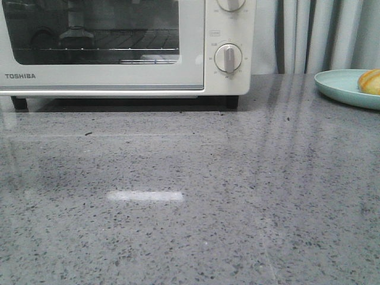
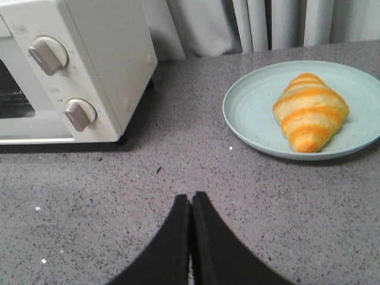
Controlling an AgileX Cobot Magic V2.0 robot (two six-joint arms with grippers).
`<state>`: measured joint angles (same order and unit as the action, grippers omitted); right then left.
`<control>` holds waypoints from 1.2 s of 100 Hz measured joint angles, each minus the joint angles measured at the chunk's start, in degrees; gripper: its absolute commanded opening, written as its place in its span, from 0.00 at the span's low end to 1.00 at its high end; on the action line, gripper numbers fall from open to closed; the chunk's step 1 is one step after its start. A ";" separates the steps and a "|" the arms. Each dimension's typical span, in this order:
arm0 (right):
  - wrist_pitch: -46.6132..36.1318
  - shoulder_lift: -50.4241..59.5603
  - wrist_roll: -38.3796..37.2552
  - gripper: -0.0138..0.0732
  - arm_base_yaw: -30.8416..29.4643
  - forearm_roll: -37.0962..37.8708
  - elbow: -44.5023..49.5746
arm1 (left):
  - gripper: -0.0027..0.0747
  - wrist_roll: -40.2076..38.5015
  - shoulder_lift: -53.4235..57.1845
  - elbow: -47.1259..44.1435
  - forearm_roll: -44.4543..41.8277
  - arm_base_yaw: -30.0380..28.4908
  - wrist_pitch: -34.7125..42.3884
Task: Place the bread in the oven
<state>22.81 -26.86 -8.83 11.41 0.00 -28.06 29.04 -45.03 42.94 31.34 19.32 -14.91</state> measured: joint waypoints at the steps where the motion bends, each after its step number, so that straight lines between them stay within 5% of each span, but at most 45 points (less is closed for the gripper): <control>1: 0.00 -0.02 0.00 0.08 0.00 0.00 0.00 | 0.01 0.00 -0.42 0.28 0.00 0.52 0.35; 51: -0.11 -0.86 0.00 0.08 0.00 0.00 0.00 | 0.01 0.35 -24.08 15.29 0.00 4.29 4.51; 120: -0.23 -0.86 0.00 0.08 0.00 0.00 0.00 | 0.01 0.35 -31.02 16.27 0.00 3.58 10.31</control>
<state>22.58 -27.72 -8.83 11.41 0.00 -28.06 29.38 -76.05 59.21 31.34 22.90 -4.60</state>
